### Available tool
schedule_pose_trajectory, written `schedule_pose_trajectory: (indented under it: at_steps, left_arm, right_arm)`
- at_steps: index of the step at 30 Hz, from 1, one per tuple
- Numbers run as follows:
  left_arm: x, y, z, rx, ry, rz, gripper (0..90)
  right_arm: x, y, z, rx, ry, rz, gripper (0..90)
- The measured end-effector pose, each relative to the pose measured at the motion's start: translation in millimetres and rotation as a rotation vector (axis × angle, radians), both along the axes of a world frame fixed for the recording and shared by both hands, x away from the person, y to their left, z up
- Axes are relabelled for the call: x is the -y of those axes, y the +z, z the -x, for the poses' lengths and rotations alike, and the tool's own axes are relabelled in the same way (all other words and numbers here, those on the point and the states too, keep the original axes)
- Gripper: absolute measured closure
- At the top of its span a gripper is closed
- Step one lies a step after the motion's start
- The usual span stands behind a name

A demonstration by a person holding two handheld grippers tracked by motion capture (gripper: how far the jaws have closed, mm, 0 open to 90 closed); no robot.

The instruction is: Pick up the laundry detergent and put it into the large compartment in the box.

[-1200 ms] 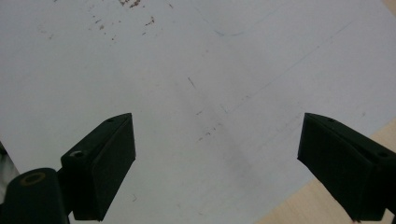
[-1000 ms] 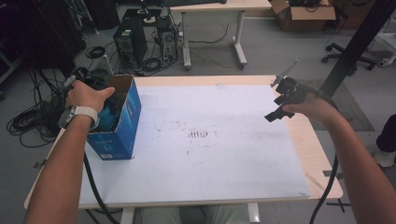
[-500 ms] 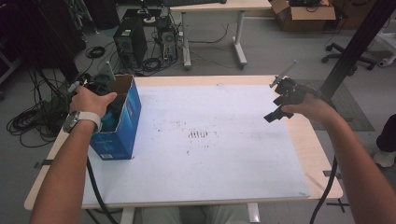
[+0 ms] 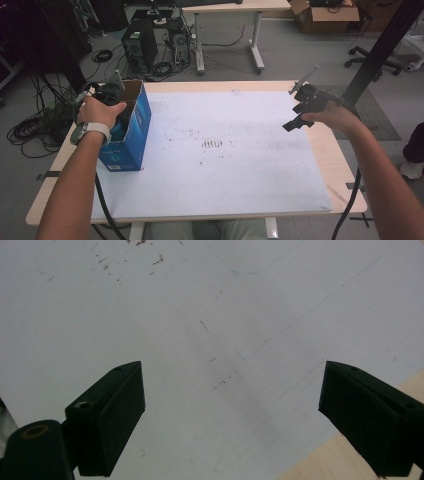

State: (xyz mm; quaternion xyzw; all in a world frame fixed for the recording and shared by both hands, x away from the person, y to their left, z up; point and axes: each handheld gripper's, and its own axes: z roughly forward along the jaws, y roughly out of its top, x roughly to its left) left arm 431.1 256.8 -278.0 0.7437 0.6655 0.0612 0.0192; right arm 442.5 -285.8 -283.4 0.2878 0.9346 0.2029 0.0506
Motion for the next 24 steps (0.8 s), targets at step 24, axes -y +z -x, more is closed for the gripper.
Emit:
schedule_pose_trajectory:
  at_steps: [24]
  left_arm:
    - [-3.8, -1.8, -0.7, 0.006, 0.013, 0.02, 33.6]
  right_arm:
    - [1.0, -4.8, 1.6, -0.009, 0.0, 0.002, 11.2]
